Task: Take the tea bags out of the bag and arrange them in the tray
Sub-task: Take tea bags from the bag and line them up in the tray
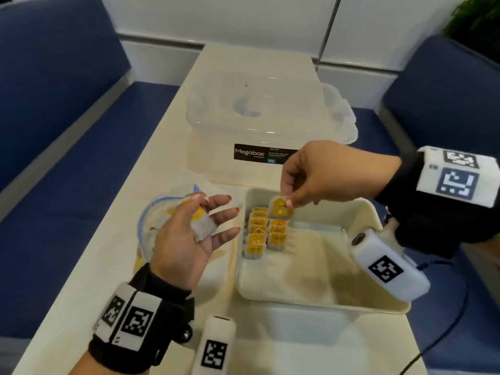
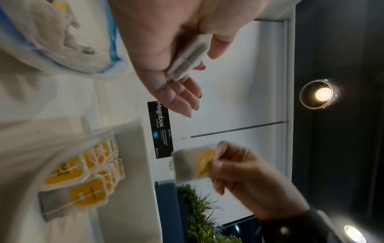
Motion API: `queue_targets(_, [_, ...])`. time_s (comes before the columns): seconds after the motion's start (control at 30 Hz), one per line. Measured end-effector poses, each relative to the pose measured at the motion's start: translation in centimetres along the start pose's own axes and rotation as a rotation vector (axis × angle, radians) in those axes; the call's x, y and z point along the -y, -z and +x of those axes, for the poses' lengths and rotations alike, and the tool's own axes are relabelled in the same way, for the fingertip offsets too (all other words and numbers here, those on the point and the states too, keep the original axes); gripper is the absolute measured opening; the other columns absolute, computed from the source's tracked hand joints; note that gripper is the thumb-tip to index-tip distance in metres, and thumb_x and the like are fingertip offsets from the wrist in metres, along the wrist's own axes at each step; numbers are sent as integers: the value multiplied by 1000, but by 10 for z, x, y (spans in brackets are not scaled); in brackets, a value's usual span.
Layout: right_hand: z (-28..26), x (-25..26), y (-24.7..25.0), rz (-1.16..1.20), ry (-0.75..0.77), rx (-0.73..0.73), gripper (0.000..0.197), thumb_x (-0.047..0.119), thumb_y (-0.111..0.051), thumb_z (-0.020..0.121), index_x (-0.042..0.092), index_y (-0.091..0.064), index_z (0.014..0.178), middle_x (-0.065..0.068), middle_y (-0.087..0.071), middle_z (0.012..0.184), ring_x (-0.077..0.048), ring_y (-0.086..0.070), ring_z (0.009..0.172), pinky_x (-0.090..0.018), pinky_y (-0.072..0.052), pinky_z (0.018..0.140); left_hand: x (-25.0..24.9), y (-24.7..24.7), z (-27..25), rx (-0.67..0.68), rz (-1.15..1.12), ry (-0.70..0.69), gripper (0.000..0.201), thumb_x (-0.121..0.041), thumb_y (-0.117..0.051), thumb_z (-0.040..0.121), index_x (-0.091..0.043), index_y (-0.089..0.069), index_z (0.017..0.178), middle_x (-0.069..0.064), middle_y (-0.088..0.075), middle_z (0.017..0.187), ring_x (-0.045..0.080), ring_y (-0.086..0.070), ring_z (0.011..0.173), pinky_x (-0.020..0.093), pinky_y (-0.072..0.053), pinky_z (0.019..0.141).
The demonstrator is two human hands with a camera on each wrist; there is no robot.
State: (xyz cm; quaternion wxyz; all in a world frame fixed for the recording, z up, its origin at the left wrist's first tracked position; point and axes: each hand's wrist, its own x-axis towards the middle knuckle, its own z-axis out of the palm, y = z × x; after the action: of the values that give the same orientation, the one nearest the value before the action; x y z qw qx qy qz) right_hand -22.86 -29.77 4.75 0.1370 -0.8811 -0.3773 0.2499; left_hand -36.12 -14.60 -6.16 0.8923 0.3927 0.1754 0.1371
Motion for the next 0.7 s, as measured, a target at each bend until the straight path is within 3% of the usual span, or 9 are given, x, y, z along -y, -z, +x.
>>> queue_targets(0.17, [12, -30, -39, -226, -45, 43, 9, 25, -72, 78, 27, -64, 73, 11, -62, 69, -6, -55, 64, -22, -45, 66, -3, 15, 1, 7, 46, 9, 34, -25, -26, 97, -18, -59, 95, -2, -70, 87, 15, -68, 73, 30, -56, 55])
queue_targets(0.27, [22, -38, -58, -259, -68, 80, 6, 24, -67, 78, 28, -63, 75, 11, -60, 68, -8, -54, 64, -24, -44, 63, -4, 21, 0, 5, 106, 3, 37, -26, -25, 97, -19, -62, 105, -2, -70, 93, 14, -67, 77, 30, -55, 56])
queue_targets(0.47, [34, -47, -81, -316, -57, 112, 3, 22, -66, 76, 24, -65, 74, 8, -58, 66, -8, -48, 58, -21, -34, 50, -4, 22, -2, 41, 160, -25, 39, -27, -27, 95, -22, -63, 109, -3, -69, 96, 14, -65, 82, 29, -56, 60])
queue_targets(0.7, [37, -57, -91, -283, -94, 38, 3, 23, -65, 74, 22, -65, 71, 4, -65, 71, -17, -57, 66, -24, -42, 57, -4, 21, 0, 83, 194, -37, 42, -35, -37, 80, -25, -64, 110, -3, -69, 98, 13, -66, 82, 30, -57, 62])
